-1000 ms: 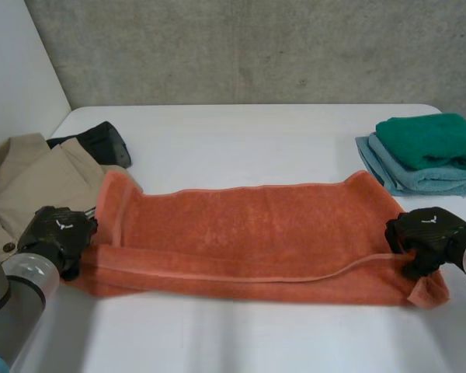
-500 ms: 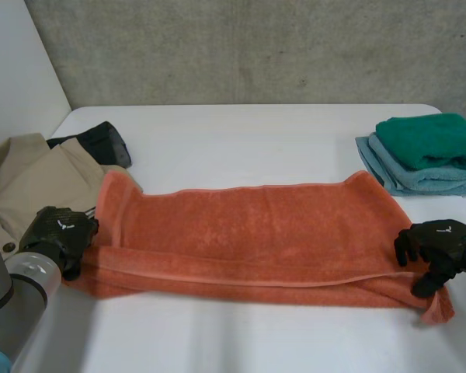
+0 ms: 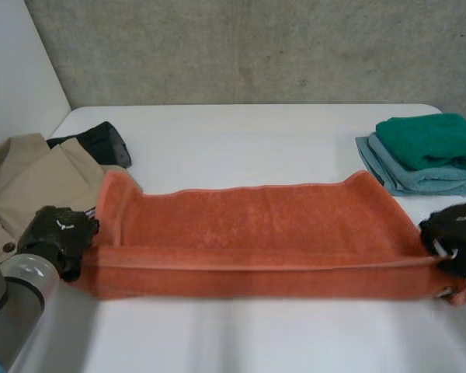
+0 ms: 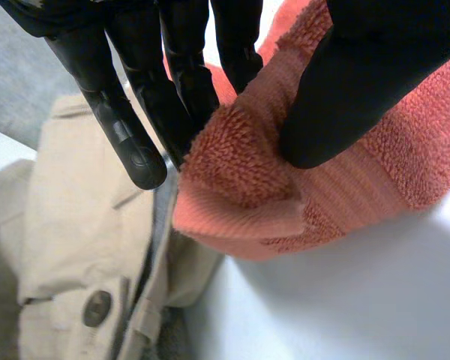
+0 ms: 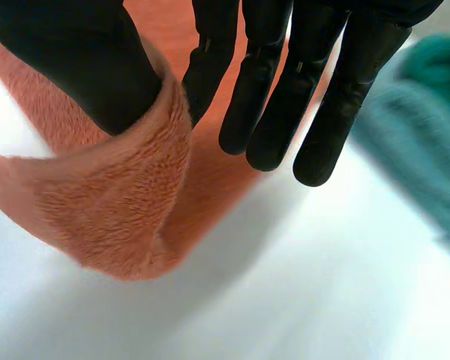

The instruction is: Fold the laundry.

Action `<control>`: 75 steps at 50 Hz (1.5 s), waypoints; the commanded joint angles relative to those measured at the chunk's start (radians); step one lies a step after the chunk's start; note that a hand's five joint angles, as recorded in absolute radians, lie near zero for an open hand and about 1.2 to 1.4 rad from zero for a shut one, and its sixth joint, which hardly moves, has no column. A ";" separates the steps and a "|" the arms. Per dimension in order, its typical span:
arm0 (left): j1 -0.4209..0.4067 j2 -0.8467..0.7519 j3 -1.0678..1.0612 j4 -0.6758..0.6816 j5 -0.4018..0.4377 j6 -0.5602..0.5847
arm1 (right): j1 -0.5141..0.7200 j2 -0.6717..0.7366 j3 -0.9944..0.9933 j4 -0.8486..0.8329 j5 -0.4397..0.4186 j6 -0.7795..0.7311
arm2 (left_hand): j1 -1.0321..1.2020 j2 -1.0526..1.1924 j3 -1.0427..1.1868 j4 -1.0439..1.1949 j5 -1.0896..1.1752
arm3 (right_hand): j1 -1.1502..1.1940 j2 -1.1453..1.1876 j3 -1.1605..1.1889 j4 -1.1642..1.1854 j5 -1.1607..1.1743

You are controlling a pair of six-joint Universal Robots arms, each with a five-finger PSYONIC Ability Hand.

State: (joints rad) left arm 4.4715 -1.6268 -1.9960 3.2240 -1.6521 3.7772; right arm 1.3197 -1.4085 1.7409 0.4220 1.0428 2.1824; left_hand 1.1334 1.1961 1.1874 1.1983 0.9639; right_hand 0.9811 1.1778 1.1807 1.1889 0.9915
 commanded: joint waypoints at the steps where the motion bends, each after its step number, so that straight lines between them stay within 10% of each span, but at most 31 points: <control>1: -0.003 0.183 0.063 -0.065 -0.003 -0.028 | -0.039 -0.200 -0.110 0.041 -0.027 0.004 | 0.263 0.200 0.209 0.198 0.258 | 0.415 0.218 0.216 0.207 0.230; 12: -0.001 0.472 0.269 -0.154 0.003 -0.168 | -0.051 -0.351 -0.374 0.145 -0.124 0.157 | 0.263 0.200 0.209 0.198 0.258 | 0.415 0.218 0.216 0.207 0.230; 27: -0.008 0.165 0.270 -0.196 0.005 -0.165 | -0.031 -0.192 -0.362 0.178 -0.110 0.120 | 0.263 0.200 0.209 0.198 0.258 | 0.415 0.218 0.216 0.207 0.230; 44: -0.054 -0.416 0.729 -0.147 -0.047 -0.041 | 0.318 0.347 -0.668 0.009 0.273 0.088 | 0.263 0.200 0.209 0.198 0.258 | 0.415 0.218 0.216 0.207 0.230; 52: -0.083 -0.538 1.130 0.011 -0.098 0.029 | 0.412 0.463 -1.056 -0.234 0.352 0.243 | 0.263 0.200 0.209 0.198 0.258 | 0.415 0.218 0.216 0.207 0.230; 61: -0.101 -0.464 1.214 0.522 -0.110 0.032 | 0.437 0.384 -1.157 -0.641 0.408 0.428 | 0.263 0.200 0.209 0.198 0.258 | 0.415 0.218 0.216 0.207 0.230; 75: -0.090 -0.383 0.863 0.527 -0.100 -0.059 | 0.428 0.338 -0.835 -0.628 0.347 0.461 | 0.263 0.200 0.209 0.198 0.258 | 0.415 0.218 0.216 0.207 0.230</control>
State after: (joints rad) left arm 4.3674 -2.0306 -0.9573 3.7587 -1.7600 3.7648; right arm 1.7570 -1.0627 0.7232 -0.2191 1.4515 2.6468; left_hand 1.1334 1.1981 1.1926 1.2029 0.9639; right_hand 0.9829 1.1778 1.1849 1.1921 0.9930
